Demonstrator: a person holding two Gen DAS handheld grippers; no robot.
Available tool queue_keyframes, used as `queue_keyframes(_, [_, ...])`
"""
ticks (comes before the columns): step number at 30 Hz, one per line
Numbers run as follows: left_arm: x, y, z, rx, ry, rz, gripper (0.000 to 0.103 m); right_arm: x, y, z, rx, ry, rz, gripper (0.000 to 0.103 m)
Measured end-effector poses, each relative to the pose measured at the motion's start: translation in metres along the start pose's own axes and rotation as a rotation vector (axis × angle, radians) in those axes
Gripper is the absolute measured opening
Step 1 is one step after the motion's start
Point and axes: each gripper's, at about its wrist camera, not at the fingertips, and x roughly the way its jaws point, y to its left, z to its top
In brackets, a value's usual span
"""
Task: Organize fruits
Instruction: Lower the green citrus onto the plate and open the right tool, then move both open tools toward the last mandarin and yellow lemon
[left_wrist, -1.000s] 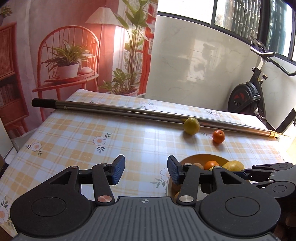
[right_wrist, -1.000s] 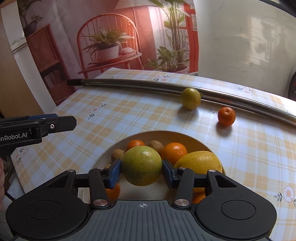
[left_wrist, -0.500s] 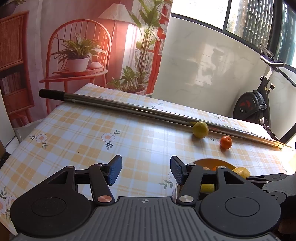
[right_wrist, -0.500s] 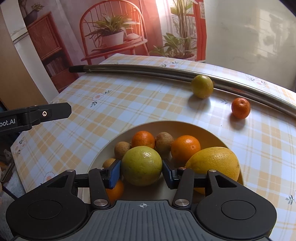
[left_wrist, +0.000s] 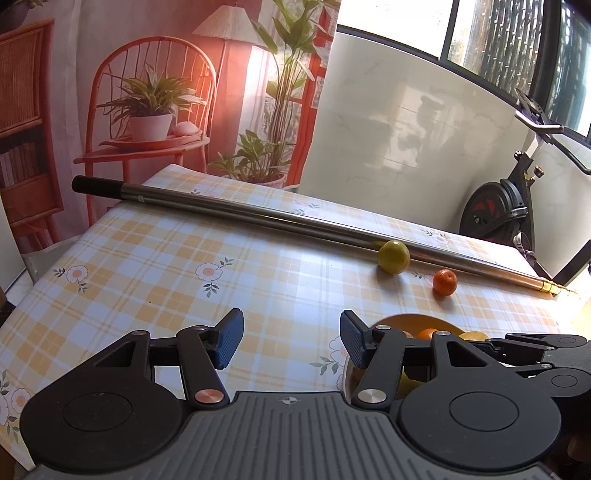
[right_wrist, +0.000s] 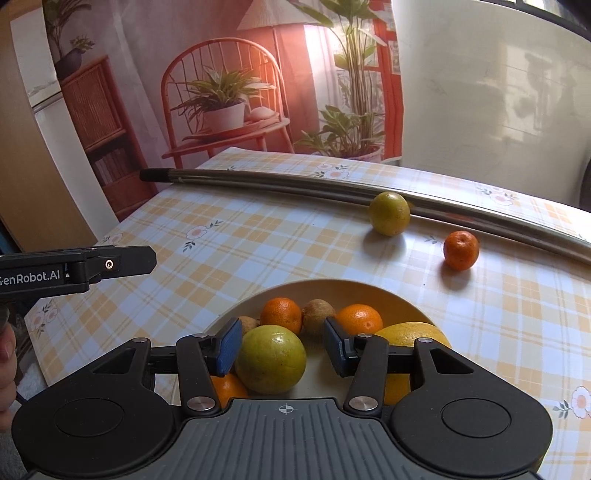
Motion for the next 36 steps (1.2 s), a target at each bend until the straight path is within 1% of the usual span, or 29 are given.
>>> queue_keyframes(3, [0.0,-0.001,0.0,0.002,0.002,0.0,0.06,-0.015,-0.009,-0.005,0.033,-0.066,-0.055,0.045])
queue_keyframes(6, [0.0,-0.002,0.0,0.003,0.0,-0.002,0.06,-0.027,-0.022,-0.01,0.066,-0.11,-0.109,0.045])
queue_keyframes(12, [-0.002,0.004,0.009,-0.011,-0.013,-0.011,0.06,-0.049,-0.047,-0.01,0.094,-0.172,-0.197,0.045])
queue_keyframes(16, [-0.005,0.01,0.025,-0.046,-0.037,-0.021,0.06,-0.065,-0.067,-0.005,0.151,-0.229,-0.22,0.045])
queue_keyframes(22, [-0.008,0.014,0.055,-0.029,-0.102,-0.007,0.06,-0.08,-0.09,-0.001,0.183,-0.293,-0.254,0.046])
queue_keyframes(24, [-0.008,0.015,0.061,-0.033,-0.113,-0.01,0.06,-0.083,-0.098,-0.001,0.195,-0.307,-0.262,0.046])
queue_keyframes(27, [-0.006,0.008,0.067,-0.011,-0.132,-0.001,0.06,-0.082,-0.109,0.001,0.222,-0.318,-0.265,0.046])
queue_keyframes(31, [0.002,-0.005,0.069,0.029,-0.127,0.001,0.06,-0.078,-0.121,0.001,0.234,-0.322,-0.277,0.046])
queue_keyframes(36, [0.015,-0.018,0.071,0.063,-0.108,-0.016,0.06,-0.076,-0.128,0.002,0.234,-0.337,-0.288,0.046])
